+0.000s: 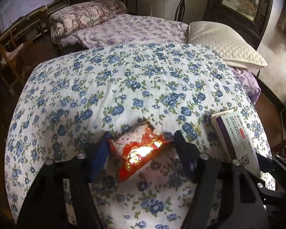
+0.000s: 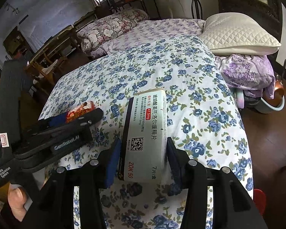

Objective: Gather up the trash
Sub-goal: 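Grasp the red snack packet with the left tool while the right holds the box, then carry the medicine box and snack packet over the red wastebasket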

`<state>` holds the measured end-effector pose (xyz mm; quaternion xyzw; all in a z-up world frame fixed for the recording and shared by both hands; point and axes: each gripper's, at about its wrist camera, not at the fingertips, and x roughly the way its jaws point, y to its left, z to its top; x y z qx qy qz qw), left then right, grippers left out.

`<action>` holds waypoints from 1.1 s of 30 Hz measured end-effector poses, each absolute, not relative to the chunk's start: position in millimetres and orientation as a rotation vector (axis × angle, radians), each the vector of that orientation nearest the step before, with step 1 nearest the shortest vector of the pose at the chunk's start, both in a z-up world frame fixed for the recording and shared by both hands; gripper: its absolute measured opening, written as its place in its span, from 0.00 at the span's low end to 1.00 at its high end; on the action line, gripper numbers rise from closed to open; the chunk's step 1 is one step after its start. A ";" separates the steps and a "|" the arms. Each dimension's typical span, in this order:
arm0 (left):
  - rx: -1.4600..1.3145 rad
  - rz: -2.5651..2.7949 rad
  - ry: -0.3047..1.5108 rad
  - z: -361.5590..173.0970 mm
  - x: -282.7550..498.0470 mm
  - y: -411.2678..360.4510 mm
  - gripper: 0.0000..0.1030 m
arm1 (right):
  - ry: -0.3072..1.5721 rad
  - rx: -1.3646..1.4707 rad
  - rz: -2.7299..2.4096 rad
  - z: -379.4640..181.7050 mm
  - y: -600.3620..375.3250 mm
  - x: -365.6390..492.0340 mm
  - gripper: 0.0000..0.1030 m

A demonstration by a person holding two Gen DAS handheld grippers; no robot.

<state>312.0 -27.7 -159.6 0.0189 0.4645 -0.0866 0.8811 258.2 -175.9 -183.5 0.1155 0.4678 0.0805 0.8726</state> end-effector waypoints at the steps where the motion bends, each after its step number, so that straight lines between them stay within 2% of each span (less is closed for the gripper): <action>1: 0.025 -0.186 0.963 -159.0 310.8 -26.6 0.47 | 0.978 0.241 0.169 -183.5 -175.7 258.1 0.47; 14: -0.167 -0.207 0.909 -129.7 265.6 14.6 0.47 | 0.936 0.248 0.174 -168.7 -180.9 242.0 0.44; 33: -0.119 -0.257 0.883 -87.9 158.5 -11.2 0.47 | 0.942 0.359 0.225 -139.2 -224.4 155.7 0.44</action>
